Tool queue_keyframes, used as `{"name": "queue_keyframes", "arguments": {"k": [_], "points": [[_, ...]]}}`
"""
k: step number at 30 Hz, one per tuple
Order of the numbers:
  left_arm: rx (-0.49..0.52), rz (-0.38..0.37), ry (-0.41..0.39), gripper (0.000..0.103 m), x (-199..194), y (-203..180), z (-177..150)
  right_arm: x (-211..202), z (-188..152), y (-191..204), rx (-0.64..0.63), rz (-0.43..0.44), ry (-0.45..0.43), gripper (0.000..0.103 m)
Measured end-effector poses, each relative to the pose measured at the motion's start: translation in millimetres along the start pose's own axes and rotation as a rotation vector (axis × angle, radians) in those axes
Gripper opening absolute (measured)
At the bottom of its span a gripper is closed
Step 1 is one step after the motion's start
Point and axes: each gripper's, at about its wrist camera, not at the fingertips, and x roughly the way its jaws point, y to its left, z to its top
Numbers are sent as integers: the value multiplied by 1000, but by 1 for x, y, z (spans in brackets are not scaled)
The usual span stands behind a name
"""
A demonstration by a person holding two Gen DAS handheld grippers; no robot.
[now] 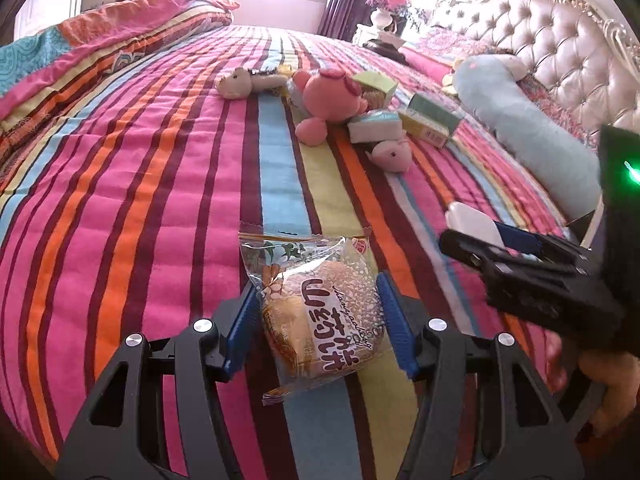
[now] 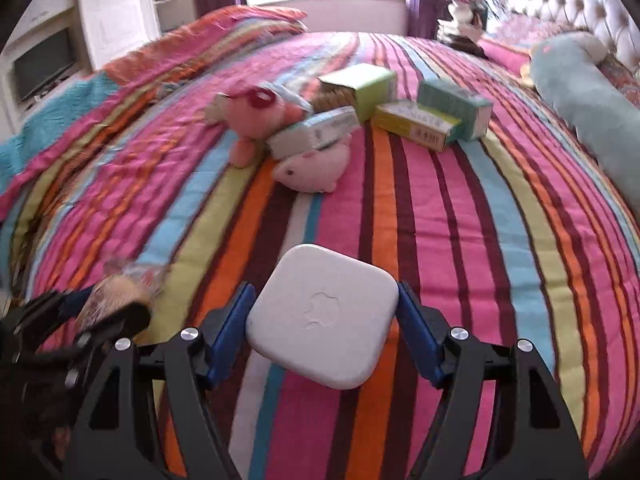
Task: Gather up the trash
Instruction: 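Carry white case and snack bag over the wastebasket and open both tools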
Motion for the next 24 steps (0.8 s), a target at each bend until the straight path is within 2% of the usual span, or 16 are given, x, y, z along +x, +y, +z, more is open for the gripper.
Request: {"name": "queue_keyframes", "arguments": {"k": [4,8,11,13,15,17,20,22,24], "points": [[64,-28,-37,57,-40,-10,-23,-50,-27,9,-56,52,-70,68],[156,-85,-43,57,-91,-27,-71,-103,-77,21,-96,122,-99,68],[199,-108,3,57,-122,-34,-118,-134,-123,30,-105,158,-76,68],[169,-128,77,57,-132,-30,-154,-146,-150,36,-105,172,-32,68],[144,-120,147,57,-129,-26,-182,-148,-180,39,-74,191,43,68],[116,-107,255,57,-109,-22,-216,-137,-202,43,-77,192,118,68],[98,-89,355,57,-69,-19,-251,-101,-234,48,-74,199,230,68],[130,-35,388,57,-40,-20,-271,-73,-253,56,-125,166,286,68],[102,-21,442,57,-19,-16,-284,-50,-271,64,-165,136,346,68]]}}
